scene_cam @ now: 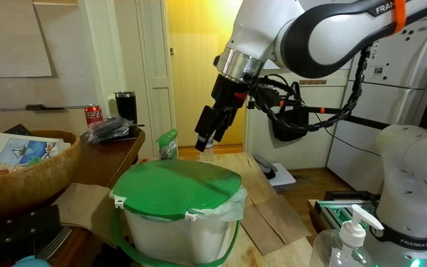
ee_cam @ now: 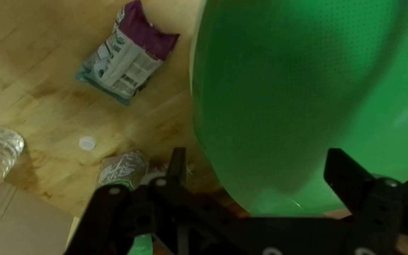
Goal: Open the bin, take the blue object and then put it back, then close the bin
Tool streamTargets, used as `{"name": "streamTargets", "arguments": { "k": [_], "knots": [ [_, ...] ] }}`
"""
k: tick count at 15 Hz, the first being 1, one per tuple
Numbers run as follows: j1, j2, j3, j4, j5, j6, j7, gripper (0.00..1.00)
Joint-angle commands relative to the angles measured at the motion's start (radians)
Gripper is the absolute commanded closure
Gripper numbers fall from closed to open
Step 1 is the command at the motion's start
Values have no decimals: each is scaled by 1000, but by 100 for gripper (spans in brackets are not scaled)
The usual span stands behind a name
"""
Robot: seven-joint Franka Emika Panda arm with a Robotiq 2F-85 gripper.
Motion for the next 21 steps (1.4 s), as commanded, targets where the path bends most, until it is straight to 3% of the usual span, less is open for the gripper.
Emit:
{"name": "streamTargets", "arguments": {
  "k": [1,12,19,20,21],
  "knots": [
    [39,-19,-80,-40,185,-3,-85,0],
    [84,-64,-279,-127,525,-39,-515,0],
    [75,-77,-363,-184,625,-67,-743,0],
    [57,-50,-329,-151,590,-57,-685,0],
    [56,-52,-338,-159,599,-58,-709,0]
  ]
}}
